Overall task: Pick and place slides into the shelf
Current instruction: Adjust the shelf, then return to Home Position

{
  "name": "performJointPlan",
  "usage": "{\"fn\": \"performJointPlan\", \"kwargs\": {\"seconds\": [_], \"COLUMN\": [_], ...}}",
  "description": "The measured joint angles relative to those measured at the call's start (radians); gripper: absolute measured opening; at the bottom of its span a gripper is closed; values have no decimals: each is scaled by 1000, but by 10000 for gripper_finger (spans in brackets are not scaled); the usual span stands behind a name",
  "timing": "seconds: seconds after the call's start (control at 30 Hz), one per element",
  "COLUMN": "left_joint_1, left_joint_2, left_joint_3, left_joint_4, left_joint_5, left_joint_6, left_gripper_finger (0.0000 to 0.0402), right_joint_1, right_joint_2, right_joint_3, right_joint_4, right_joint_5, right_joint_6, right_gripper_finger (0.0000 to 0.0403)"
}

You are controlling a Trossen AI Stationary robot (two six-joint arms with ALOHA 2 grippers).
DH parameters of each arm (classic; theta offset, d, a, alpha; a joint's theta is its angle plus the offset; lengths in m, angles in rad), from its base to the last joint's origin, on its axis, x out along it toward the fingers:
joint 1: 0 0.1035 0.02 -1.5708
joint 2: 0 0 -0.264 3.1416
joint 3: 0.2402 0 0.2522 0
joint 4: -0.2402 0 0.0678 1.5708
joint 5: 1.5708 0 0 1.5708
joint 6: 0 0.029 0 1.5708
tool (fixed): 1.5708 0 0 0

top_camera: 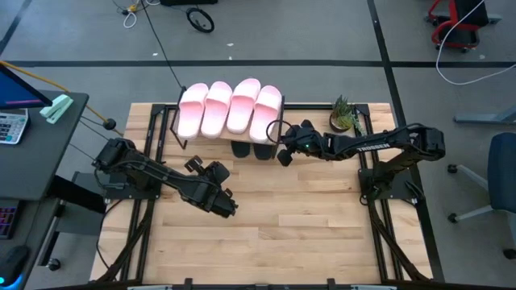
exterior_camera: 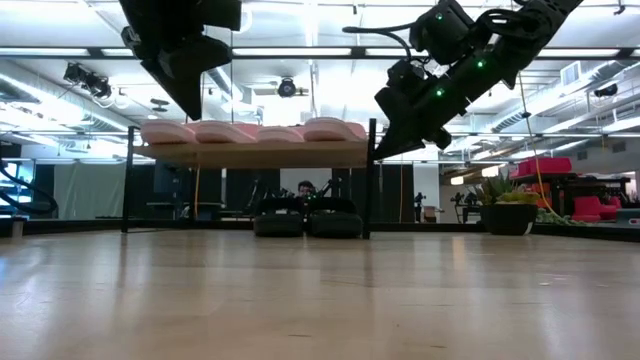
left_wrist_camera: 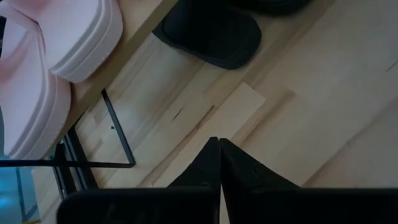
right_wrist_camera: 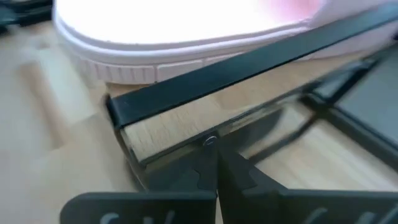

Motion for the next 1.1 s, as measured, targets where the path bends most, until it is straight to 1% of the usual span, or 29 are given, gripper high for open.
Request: {"fn": "performJointPlan", "kwargs": {"seconds": [0.13,0.23,0.33,0.43,0.53,0.63,0.7,0.77,0.87,0.9,1.03,1.1], "left_joint_1": [-2,-18,-37,-60,-86,-110,-125,-135,-129,-127,-115,-119], "left_joint_2": [0,0,0,0,0,0,0,0,-6,-18,-107,-176], "left_joint_3": [0,0,0,0,0,0,0,0,0,-1,-1,-1], "left_joint_4": [2,3,-3,-18,-6,1,2,3,-11,-22,-29,-28], "left_joint_5": [0,0,0,1,32,60,72,37,-72,-90,-101,-115], "left_joint_6": [-1,-23,-19,-1,49,82,74,43,-34,-62,-126,-134], "left_gripper_finger": [7,14,16,12,7,8,14,22,34,36,43,44], "right_joint_1": [18,62,131,220,316,400,445,486,523,533,567,582], "right_joint_2": [-27,-79,-163,-269,-390,-504,-572,-628,-688,-706,-768,-807], "right_joint_3": [5,5,4,4,4,4,3,3,2,2,1,1], "right_joint_4": [-79,-204,-314,-399,-461,-501,-522,-546,-556,-563,-601,-607], "right_joint_5": [102,131,144,146,132,101,81,78,76,76,76,76], "right_joint_6": [10,22,65,101,106,100,101,118,104,97,97,77], "right_gripper_finger": [0,2,5,7,7,7,8,9,9,9,9,9]}}
